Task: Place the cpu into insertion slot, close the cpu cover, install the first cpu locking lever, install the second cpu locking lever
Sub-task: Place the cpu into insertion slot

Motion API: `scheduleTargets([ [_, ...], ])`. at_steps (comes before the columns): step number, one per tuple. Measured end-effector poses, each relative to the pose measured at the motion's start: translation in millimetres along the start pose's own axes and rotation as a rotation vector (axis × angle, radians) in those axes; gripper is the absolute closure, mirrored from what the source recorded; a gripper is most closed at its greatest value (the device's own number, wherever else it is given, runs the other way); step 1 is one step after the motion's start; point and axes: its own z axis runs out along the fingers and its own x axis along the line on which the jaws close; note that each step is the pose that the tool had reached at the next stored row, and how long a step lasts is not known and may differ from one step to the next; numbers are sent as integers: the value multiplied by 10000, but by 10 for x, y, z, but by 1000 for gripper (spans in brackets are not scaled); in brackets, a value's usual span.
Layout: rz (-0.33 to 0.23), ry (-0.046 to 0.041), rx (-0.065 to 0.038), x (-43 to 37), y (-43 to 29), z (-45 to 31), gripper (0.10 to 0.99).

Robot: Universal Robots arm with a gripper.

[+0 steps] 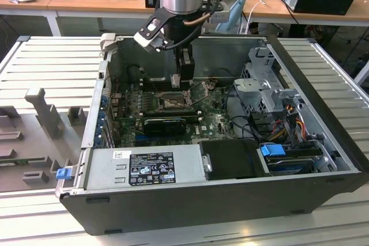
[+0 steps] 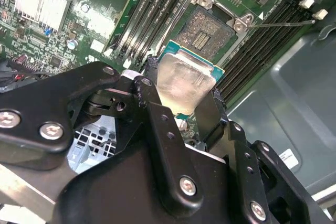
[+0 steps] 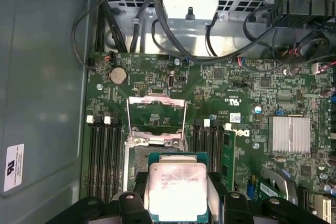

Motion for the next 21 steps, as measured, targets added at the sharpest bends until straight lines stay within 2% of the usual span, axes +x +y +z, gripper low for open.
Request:
scheduleTargets([
  [21,0,0,-1,-2,-9,119,557],
])
